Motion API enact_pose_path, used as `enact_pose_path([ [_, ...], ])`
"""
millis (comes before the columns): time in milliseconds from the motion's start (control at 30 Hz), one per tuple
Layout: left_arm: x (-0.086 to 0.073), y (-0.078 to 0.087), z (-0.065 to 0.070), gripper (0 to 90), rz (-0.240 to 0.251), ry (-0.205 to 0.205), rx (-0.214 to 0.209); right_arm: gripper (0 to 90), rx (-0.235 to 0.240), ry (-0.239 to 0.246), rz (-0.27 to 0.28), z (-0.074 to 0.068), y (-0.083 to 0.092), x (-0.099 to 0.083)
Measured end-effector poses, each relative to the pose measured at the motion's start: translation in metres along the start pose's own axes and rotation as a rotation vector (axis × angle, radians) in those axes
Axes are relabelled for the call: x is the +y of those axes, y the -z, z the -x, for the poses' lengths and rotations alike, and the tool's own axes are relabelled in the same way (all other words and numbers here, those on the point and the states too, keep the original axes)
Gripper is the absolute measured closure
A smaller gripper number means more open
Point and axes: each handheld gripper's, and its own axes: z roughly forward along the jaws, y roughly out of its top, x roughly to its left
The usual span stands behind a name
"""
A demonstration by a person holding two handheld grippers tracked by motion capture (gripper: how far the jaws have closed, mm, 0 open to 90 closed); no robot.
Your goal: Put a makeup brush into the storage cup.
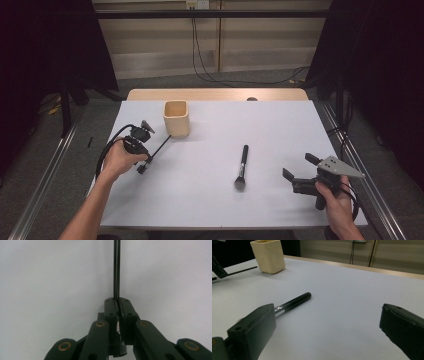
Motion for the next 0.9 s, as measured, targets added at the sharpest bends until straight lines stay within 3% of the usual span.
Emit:
enact_pose_path([
  [133, -0.006, 0.006, 0.003, 85.9, 0.047, -0.004, -0.017, 0.1, -0.001, -0.001, -0.001, 0.0, 0.0, 0.0],
  [333, -0.017, 0.013, 0.006, 85.8, 0.176, 0.013, -0.027, 0.2, -0.001, -0.001, -0.001, 0.0, 0.0, 0.0],
  [567, -0.025, 0.023, 0.008, 85.8, 0.32, -0.009, -0.044, 0.2, 0.001, 0.002, 0.001, 0.0, 0.0, 0.0],
  [667, -0.028, 0.026, 0.009, 85.8, 0.351, -0.017, -0.035, 0.1, 0.0, -0.002, 0.0, 0.0, 0.0, 0.0],
  [900, -0.037, 0.027, 0.014, 85.8, 0.476, -0.04, -0.055, 0.0, 0.002, -0.001, 0.002, -0.001, -0.001, 0.0],
])
